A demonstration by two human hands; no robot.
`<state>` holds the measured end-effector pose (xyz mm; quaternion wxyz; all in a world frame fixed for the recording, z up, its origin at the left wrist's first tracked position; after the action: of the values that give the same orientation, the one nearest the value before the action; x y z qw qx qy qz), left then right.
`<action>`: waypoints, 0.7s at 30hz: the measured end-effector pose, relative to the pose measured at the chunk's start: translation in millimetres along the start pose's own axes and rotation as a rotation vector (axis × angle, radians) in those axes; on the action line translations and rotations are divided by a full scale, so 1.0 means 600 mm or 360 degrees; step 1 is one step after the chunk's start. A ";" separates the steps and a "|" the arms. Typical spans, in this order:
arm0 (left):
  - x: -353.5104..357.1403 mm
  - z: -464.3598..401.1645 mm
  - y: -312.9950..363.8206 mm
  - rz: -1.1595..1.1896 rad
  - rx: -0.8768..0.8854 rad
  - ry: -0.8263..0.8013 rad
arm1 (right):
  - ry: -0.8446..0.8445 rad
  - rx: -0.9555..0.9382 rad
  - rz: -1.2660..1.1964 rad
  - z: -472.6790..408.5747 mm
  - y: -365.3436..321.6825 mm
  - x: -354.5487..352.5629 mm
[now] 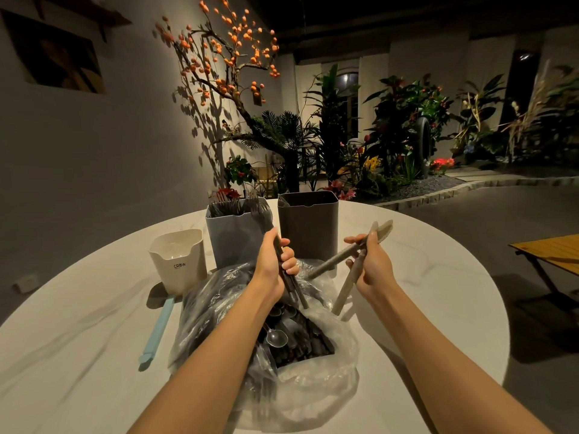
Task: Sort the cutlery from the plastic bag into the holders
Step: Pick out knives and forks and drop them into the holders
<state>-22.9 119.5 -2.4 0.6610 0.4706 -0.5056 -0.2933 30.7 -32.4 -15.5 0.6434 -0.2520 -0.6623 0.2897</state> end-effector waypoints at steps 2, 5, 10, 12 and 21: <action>0.002 0.004 0.001 0.0026 0.0011 -0.0056 | -0.0037 -0.0070 -0.0070 0.002 0.000 0.004; 0.007 0.006 -0.003 -0.0021 0.0051 -0.0133 | -0.0192 -0.0063 -0.0153 0.009 0.003 0.014; 0.014 0.010 -0.010 -0.0185 0.0050 -0.0198 | -0.0458 -0.0052 0.0254 0.017 0.008 0.021; 0.017 0.012 -0.014 -0.0208 0.0063 -0.0231 | -0.0638 -0.0088 0.0382 0.022 0.010 0.022; 0.019 0.022 -0.023 -0.0533 0.0273 -0.0270 | -0.0860 -0.0119 0.0805 0.053 0.030 0.035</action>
<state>-30.2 100.0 -9.8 0.5157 0.5761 -0.4973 -0.3935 -2.6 -6.8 -13.3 0.3438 -0.3455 -0.7352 0.4710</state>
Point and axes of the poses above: each hand's wrist, its own z-axis away from the middle knuckle, its own x-axis out of the palm, y = z × x, the point moved 1 cm from there along -z, towards the middle knuckle, and after that the axes turned 11 degrees about -z, right-handed, at the moved point
